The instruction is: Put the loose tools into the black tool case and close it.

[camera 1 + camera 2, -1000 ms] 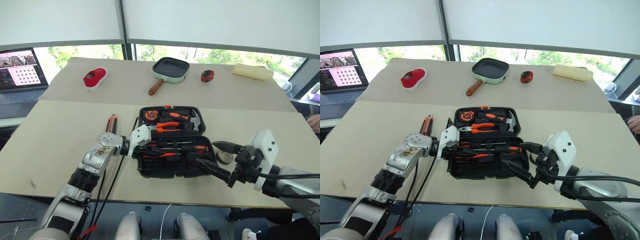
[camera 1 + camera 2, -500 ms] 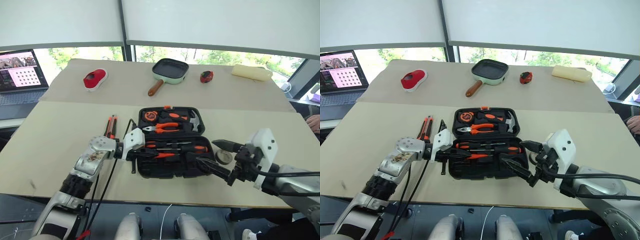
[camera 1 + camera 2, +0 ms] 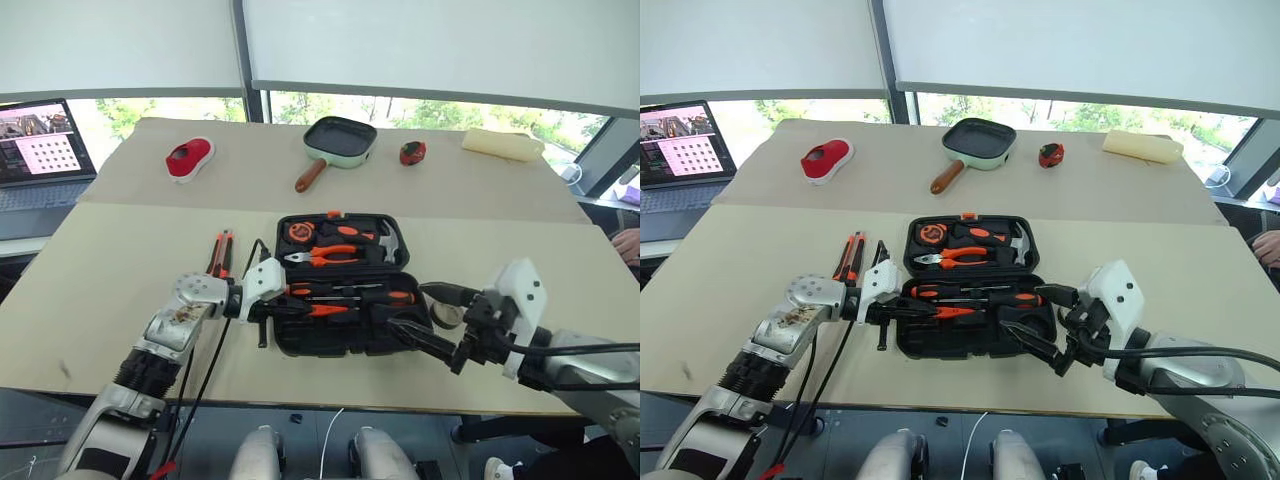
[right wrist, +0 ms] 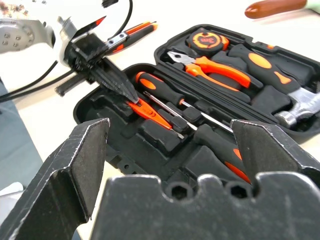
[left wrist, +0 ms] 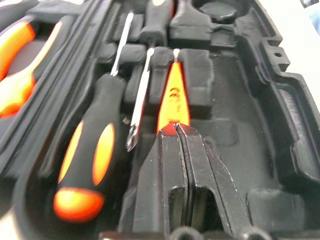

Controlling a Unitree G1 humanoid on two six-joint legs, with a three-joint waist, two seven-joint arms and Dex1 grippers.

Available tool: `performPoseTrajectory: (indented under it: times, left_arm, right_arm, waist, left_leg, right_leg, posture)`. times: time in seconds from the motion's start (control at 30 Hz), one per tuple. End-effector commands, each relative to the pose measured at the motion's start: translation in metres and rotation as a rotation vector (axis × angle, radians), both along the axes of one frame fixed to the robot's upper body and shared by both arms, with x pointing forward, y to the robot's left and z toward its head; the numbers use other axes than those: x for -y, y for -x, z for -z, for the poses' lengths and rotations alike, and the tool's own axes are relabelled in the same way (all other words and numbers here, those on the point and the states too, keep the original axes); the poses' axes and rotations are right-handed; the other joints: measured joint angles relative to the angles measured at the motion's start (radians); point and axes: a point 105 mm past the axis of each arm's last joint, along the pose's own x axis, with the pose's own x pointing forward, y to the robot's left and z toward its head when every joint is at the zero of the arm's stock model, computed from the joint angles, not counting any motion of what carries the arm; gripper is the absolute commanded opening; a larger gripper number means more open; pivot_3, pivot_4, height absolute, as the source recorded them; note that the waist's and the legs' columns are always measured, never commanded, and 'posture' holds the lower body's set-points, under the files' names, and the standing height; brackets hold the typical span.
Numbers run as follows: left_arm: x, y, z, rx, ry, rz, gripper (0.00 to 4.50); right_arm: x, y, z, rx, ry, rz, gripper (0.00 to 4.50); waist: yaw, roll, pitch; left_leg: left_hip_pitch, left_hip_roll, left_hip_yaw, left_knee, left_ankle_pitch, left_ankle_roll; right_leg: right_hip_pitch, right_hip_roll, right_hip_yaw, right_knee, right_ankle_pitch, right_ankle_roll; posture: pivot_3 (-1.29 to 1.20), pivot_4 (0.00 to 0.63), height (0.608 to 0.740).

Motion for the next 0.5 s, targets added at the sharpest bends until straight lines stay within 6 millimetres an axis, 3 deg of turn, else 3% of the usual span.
performPoseTrajectory:
  times: [0.03, 0.13, 0.3, 0.37, 0.5]
  left_arm:
    - [-0.049, 0.01, -0.036, -0.001, 0.051, -0.177, 0.75]
    - [-0.083, 0.022, -0.045, -0.001, 0.048, -0.337, 1.83]
    - [-0.157, 0.053, -0.048, -0.007, 0.021, -0.695, 3.67]
    - [-0.172, 0.065, -0.046, -0.019, 0.006, -0.773, 4.43]
    - [-0.174, 0.071, -0.043, -0.043, -0.057, -0.826, 4.48]
  right_arm:
    - [-0.01, -0.001, -0.017, 0.091, 0.031, -0.108, 4.5]
    - [-0.015, -0.003, -0.021, 0.098, 0.028, -0.169, 4.5]
    - [-0.027, -0.005, -0.025, 0.087, 0.014, -0.293, 4.5]
    - [-0.03, -0.007, -0.025, 0.084, 0.013, -0.322, 4.5]
    - [-0.034, -0.014, -0.023, 0.087, 0.021, -0.361, 4.5]
  waist:
    - [-0.014, -0.001, 0.002]
    - [-0.017, -0.002, 0.005]
    - [-0.014, -0.006, 0.009]
    - [-0.013, -0.01, 0.012]
    - [0.012, -0.011, 0.013]
  left_leg:
    - [0.0, 0.0, 0.0, -0.001, 0.0, 0.0]
    - [-0.007, 0.003, 0.0, -0.002, 0.0, 0.0]
    - [-0.008, 0.002, 0.001, -0.002, 0.0, 0.0]
    - [-0.008, 0.002, 0.0, -0.002, 0.0, 0.0]
    - [-0.008, 0.002, 0.001, -0.002, 0.0, -0.001]
  right_leg:
    - [-0.001, 0.0, 0.0, 0.0, 0.0, 0.0]
    - [-0.009, 0.001, 0.0, 0.001, 0.001, -0.002]
    - [-0.01, -0.002, 0.0, 0.0, 0.001, -0.002]
    - [-0.01, -0.002, -0.001, 0.0, 0.001, -0.002]
    - [-0.011, -0.004, -0.002, 0.0, 0.001, -0.003]
  posture:
    - [0.0, 0.15, 0.74]
    - [0.0, 0.15, 0.74]
    - [0.0, 0.15, 0.74]
    - [0.0, 0.15, 0.74]
    - [0.0, 0.15, 0.74]
